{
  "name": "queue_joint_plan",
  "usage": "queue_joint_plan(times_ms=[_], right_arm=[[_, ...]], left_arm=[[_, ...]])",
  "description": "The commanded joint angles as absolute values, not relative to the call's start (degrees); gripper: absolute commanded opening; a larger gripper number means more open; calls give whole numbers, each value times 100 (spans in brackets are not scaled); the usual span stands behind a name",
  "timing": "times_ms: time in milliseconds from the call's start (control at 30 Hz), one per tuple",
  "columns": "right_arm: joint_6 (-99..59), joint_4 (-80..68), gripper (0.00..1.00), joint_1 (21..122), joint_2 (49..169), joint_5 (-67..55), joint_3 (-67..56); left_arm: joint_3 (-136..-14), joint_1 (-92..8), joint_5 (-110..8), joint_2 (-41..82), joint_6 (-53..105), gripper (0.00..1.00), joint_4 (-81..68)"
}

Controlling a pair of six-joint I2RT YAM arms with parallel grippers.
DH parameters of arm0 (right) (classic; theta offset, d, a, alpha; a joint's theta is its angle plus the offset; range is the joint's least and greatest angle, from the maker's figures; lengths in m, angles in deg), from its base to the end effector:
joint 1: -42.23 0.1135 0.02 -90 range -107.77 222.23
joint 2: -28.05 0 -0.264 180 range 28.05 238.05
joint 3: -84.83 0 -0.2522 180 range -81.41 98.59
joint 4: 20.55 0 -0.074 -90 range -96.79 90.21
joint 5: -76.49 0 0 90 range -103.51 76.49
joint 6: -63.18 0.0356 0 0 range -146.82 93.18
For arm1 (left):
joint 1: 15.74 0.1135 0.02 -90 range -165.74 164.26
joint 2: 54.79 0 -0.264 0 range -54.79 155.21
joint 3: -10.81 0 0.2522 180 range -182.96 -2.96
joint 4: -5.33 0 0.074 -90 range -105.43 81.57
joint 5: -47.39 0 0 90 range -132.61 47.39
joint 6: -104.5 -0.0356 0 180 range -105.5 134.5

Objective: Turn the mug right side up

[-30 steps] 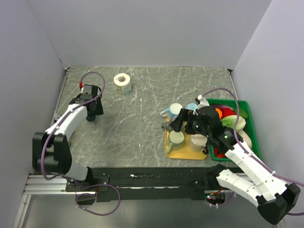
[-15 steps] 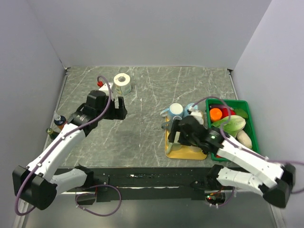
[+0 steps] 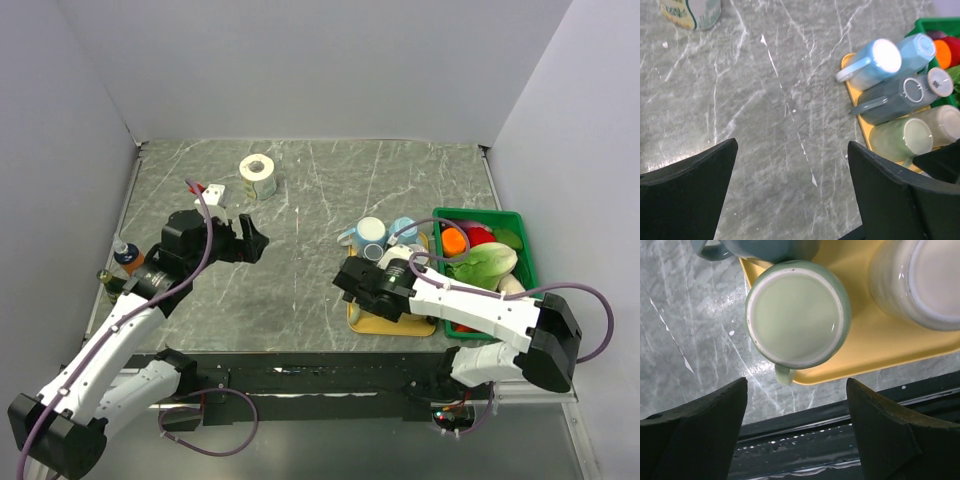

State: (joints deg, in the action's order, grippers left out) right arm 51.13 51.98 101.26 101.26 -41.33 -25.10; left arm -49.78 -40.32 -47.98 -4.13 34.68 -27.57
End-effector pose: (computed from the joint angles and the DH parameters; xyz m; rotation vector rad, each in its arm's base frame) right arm 0.1283 0.1815 0.2502 0.5072 2.5517 0.0680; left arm 0.1822 -0.0870 0.3185 0.1401 2.0145 -0.5965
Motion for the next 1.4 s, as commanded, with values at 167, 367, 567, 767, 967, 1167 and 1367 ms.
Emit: queue_joint_plan(times_ms=[167,367,567,767,967,1167,1367], right_arm=[[6492,5578,83,10174,10802,-4410,-2103],[6687,5667,77,10174,11277,-4427,-1928],[6635,5483,60,10174,11454,-4445,-1971],[6538,5351,50,10182,11629,-4401,-1998],[6547,5210,46,10165,11770,-4278,-2042],[6450,5052,33,10165,11884,-4225,-2068],[6389,4990,0,10174,11814,-4190,-2129]], left_arm=[[-4989,-4053,-4938,-662,3585,96,-2416],[-4989,-4053,-4991,-768,3594,96,-2425],[-4989,-4053,-4938,-803,3577,96,-2487],[-4980,-4053,-4920,-821,3550,96,-2495],[-4989,-4053,-4903,-741,3550,96,-2531],[-4971,-4053,-4912,-750,3515,96,-2531],[-4927,-4053,-4964,-794,3550,96,-2425]])
